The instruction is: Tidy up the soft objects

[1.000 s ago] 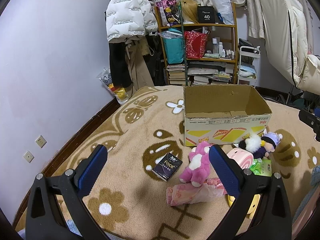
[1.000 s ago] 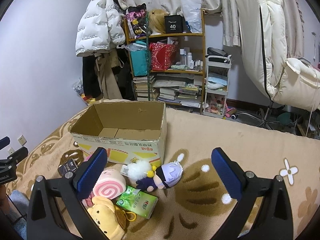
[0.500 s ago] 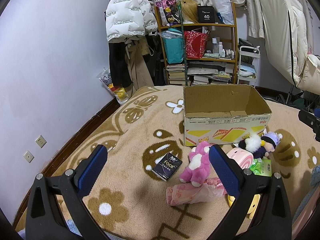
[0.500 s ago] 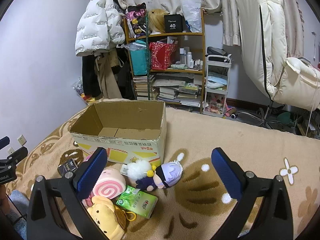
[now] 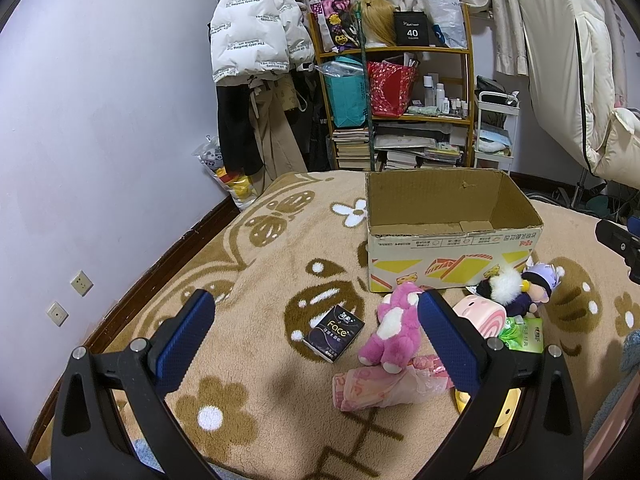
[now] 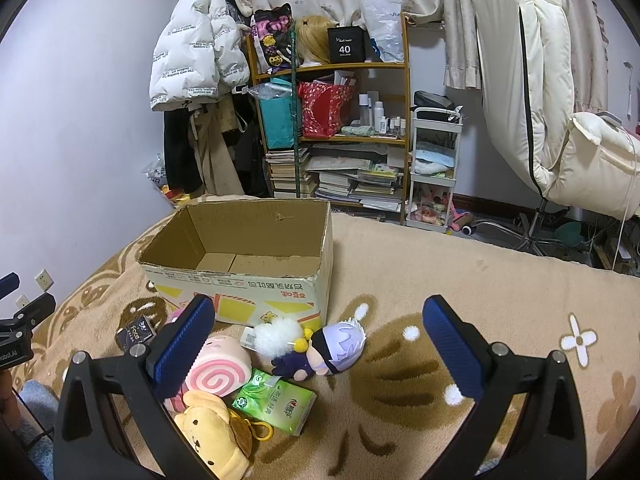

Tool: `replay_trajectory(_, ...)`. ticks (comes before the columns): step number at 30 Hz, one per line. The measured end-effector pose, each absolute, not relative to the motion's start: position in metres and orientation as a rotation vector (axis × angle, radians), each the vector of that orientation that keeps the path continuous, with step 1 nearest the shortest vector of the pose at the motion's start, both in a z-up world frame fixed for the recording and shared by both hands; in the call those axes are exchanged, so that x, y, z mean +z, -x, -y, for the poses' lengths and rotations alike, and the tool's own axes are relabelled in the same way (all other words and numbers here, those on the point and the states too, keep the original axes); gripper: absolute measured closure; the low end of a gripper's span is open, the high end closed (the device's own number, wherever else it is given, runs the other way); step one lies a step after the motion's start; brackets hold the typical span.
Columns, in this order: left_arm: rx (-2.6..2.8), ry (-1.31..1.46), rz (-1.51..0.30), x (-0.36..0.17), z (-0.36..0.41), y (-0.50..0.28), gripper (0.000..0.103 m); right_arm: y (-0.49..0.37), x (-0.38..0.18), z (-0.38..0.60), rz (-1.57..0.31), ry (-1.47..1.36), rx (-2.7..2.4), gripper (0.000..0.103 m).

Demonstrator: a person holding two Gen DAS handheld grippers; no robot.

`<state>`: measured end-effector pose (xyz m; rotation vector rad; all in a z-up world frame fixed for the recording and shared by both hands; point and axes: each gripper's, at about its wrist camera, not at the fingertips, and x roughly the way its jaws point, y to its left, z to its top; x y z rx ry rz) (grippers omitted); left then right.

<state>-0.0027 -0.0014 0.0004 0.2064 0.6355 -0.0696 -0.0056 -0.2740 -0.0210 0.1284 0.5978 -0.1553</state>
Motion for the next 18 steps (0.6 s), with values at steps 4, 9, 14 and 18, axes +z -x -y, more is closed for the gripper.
replay_trajectory(4, -0.068, -0.206, -0.636, 0.0004, 0.0013, 0.0027, 0.003, 0.0055, -0.0208, 0.2742, -0.599, -0.129, -0.156, 0.0)
replay_trajectory(9, -0.069, -0.206, -0.637, -0.0005, 0.002, 0.0021, 0.003, 0.0055, -0.0207, 0.2744, -0.599, -0.129, -0.155, 0.0)
replay_trajectory(14, -0.071, -0.205, -0.637, -0.0006, 0.0021, 0.0021, 0.003, 0.0055, -0.0206, 0.2743, -0.599, -0.13, -0.156, 0.0)
replay_trajectory(18, -0.077, -0.203, -0.641, -0.0048, 0.0025, 0.0013, 0.003, 0.0055, -0.0205, 0.2744, -0.599, -0.13, -0.155, 0.0)
